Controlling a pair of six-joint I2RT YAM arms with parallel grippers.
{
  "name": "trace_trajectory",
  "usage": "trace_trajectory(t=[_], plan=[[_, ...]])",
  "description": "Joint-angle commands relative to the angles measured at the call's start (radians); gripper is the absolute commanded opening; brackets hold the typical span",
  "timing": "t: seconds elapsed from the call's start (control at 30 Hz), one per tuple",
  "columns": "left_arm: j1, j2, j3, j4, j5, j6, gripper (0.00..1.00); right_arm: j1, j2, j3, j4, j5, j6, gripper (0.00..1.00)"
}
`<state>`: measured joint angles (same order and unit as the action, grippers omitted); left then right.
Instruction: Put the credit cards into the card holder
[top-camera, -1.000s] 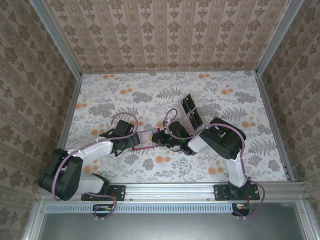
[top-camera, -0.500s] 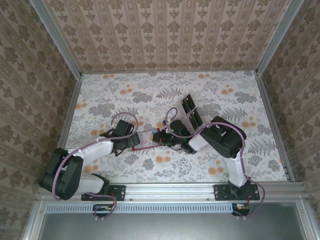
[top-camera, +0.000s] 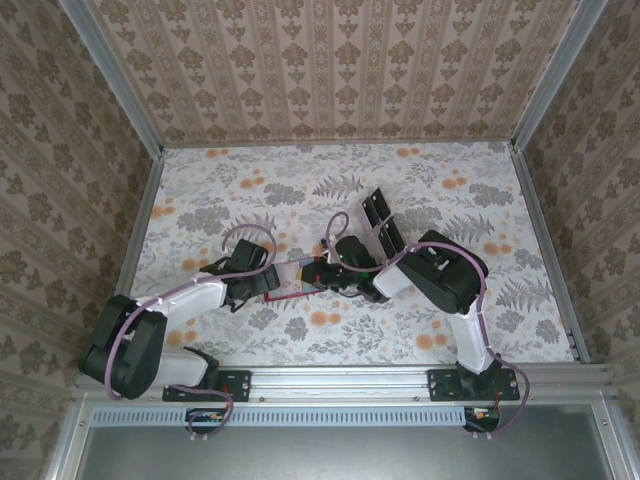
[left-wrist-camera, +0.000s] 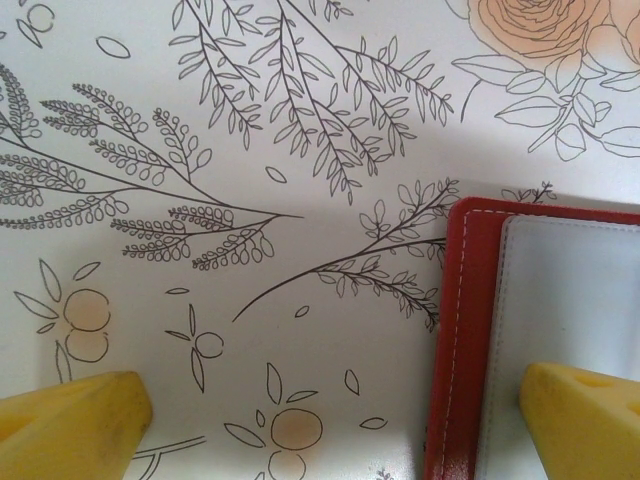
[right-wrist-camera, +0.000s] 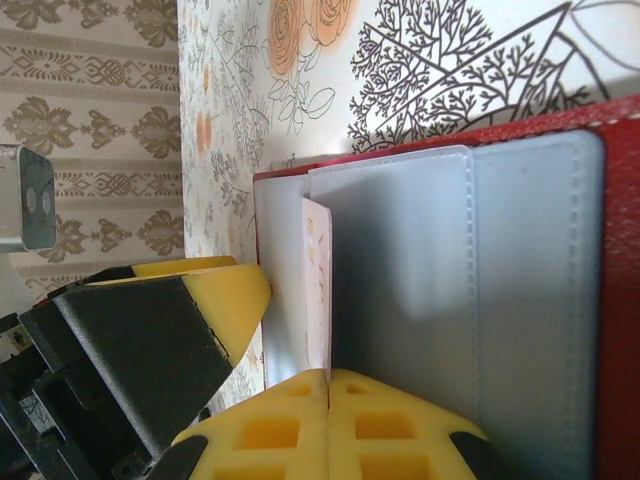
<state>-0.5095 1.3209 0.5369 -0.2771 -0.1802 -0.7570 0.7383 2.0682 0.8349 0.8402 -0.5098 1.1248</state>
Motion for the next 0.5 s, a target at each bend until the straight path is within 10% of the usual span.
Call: trace_trajectory(t=[0.0,0.27,0.47], plan=[[0.006,0.047,-0.040,-0.086,0.015,-0.023,1.00,0.020,0.047,0.014,-0.173,-0.004,-0.042,0.00],[0.008,0.037,-0.036,-0.079,0.022,-0.015,1.00,0.034,0.021,0.069,-0.323,0.020,-0.094,0.05],[0.027,-0.016,0.000,-0.102,0.048,0.009,1.00,0.033,-0.057,0.119,-0.483,0.042,-0.172,0.36]])
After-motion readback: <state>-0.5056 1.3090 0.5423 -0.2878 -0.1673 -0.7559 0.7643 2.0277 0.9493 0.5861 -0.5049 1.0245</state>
